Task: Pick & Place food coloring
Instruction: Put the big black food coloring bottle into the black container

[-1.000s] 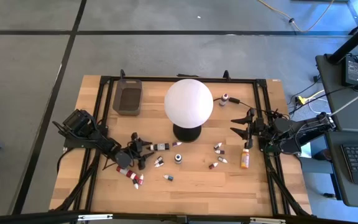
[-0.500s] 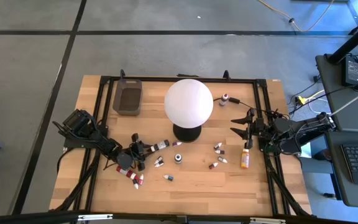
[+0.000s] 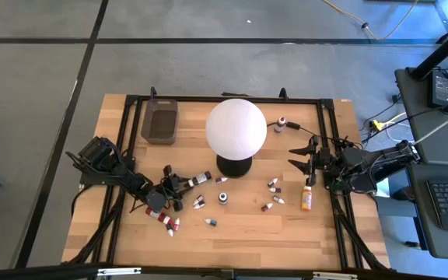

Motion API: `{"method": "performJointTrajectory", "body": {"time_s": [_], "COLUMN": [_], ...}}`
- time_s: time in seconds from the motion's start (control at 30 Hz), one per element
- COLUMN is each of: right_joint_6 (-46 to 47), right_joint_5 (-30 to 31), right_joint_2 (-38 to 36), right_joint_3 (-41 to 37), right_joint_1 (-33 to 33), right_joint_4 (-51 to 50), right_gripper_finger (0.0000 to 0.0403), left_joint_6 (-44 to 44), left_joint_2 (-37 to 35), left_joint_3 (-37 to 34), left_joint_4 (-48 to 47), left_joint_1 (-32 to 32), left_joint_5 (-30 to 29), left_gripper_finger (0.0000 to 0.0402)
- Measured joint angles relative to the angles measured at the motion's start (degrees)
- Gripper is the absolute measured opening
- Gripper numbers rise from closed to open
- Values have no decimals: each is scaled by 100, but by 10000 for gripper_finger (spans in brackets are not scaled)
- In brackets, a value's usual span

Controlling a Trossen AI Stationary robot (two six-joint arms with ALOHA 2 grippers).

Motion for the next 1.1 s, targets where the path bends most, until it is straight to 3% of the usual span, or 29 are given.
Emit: {"method": "performJointTrajectory", "body": {"time_s": [0.37,0.63,0.87,1.1], "right_joint_6": [0,0,-15,-17], "right_joint_5": [2,2,4,4], "right_joint_2": [0,2,2,2], "right_joint_3": [0,0,0,0], "right_joint_1": [0,0,0,0], "right_joint_4": [-2,1,0,1], "right_gripper_finger": [173,173,173,173], "left_joint_6": [58,344,897,1056], "left_joint_2": [0,-206,-1364,-2950], "left_joint_3": [0,0,0,0], "left_joint_4": [2,368,175,-1201], "left_joint_1": [0,0,7,15], "left_joint_5": [-155,-531,-542,-284], "left_gripper_finger": [115,118,113,112]}}
